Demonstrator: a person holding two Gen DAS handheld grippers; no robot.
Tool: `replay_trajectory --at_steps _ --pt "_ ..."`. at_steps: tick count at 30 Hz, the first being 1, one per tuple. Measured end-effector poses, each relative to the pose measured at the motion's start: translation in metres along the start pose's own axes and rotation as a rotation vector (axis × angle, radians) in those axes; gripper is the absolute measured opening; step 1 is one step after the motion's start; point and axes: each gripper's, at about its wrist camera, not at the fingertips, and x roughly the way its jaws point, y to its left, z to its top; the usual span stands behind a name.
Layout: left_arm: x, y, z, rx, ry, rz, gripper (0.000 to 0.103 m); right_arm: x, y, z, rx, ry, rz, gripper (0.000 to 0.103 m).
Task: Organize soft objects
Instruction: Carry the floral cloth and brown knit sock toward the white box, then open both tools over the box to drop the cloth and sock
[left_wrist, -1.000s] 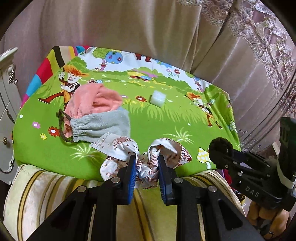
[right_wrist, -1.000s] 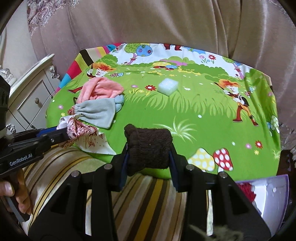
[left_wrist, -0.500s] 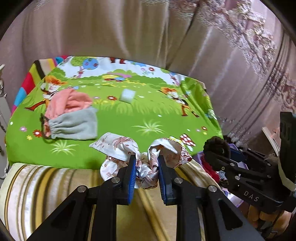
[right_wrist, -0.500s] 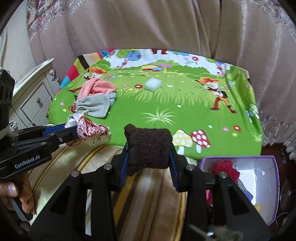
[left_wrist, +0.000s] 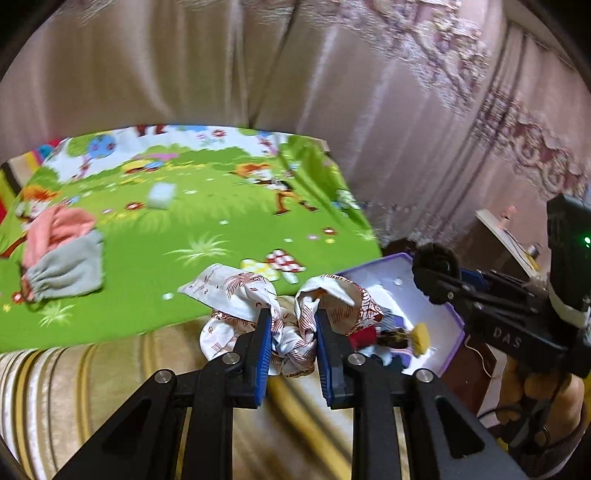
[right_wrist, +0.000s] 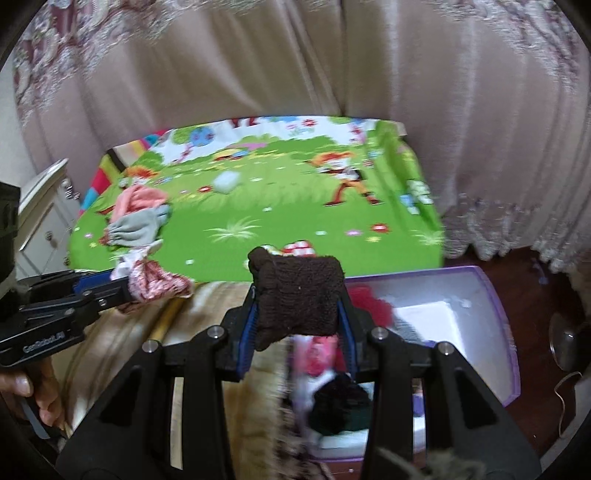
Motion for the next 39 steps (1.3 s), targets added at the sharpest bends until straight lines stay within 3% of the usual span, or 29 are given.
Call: replay_trajectory --at_steps 13,19,23,27,32,39 --pt "0.041 -0.083 0.003 0.178 0.083 -0.146 0.023 -0.019 -0.061 -0.014 0.088 -0.002 -0.112 0.046" --pt "0.064 -0.108 -0.006 0.208 0.166 -0.217 0.026 -0.022 -0.080 -0.020 0.132 -0.005 -0.150 0.067" --pt "0.073 -0.119 -0.012 0.235 0.205 -0.254 0.044 -0.021 -0.084 -0.024 0.145 -0.002 -0.154 0.075" --pt "0.067 -0.109 -0.008 0.201 0.180 -0.235 0.061 -0.018 -0.086 -0.024 0.156 0.000 -0.149 0.079" --pt "0.056 -0.090 0.003 0.158 0.134 -0.225 0.061 -0.018 -0.078 -0.014 0.137 -0.014 -0.125 0.080" --pt "0.028 -0.034 0.020 0.124 0.003 -0.112 0.062 -0.011 -0.049 0.007 0.104 -0.045 -0.100 0.082"
